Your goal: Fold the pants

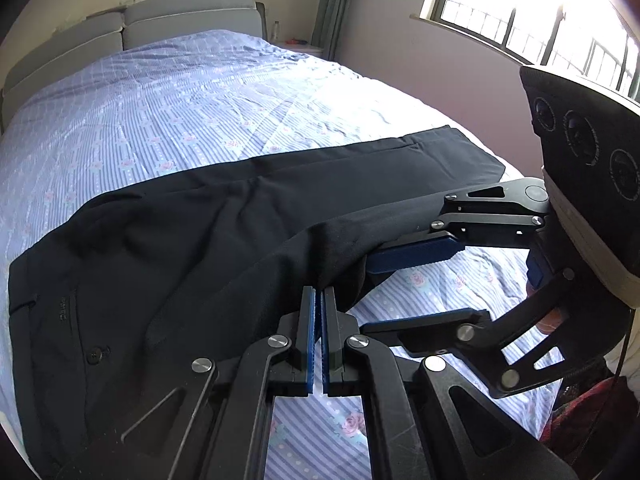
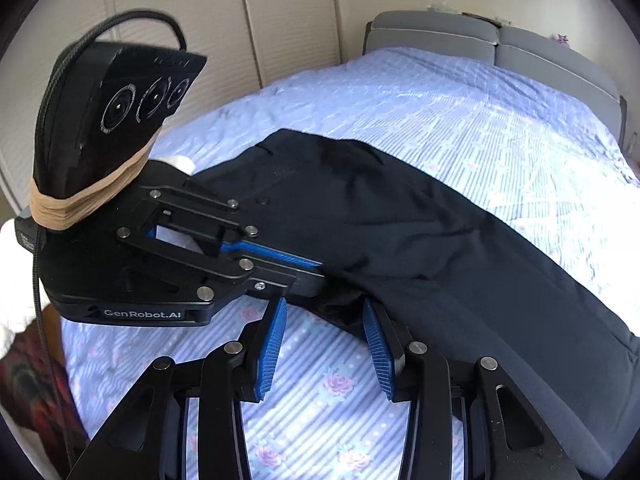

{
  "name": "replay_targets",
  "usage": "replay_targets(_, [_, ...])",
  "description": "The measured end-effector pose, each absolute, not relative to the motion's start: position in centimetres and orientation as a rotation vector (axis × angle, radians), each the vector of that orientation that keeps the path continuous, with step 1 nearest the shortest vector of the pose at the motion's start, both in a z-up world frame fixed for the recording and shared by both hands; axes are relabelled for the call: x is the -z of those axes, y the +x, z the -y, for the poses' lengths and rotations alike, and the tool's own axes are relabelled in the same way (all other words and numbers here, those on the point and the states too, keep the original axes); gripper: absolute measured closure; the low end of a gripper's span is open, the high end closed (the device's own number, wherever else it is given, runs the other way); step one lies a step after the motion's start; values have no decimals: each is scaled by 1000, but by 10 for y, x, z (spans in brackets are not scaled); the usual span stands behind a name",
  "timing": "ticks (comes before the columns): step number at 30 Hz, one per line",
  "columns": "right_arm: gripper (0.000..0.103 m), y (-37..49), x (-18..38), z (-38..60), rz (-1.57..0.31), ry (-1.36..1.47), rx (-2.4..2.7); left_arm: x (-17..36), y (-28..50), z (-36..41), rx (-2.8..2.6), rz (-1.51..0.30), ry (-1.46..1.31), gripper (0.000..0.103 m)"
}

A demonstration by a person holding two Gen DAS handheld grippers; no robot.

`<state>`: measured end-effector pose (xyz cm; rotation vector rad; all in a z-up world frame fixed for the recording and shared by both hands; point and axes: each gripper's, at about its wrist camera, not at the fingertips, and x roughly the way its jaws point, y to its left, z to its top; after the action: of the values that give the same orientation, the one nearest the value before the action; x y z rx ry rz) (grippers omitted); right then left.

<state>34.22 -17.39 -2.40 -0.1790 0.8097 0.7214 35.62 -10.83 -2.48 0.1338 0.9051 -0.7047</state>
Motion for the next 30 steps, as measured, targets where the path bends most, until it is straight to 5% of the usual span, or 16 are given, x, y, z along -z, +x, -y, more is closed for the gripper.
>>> replay_targets(15, [61,354,52,164,-976,-214,-690,29,347,107,722,-920,134,99])
replay_targets(24, [61,321,27,155,-807,-333,-675,18,339,102,740,-890,137,99])
replay_targets(30, [61,356,47,162,-909,-140,-654,15,332,89,710,-902,133,100])
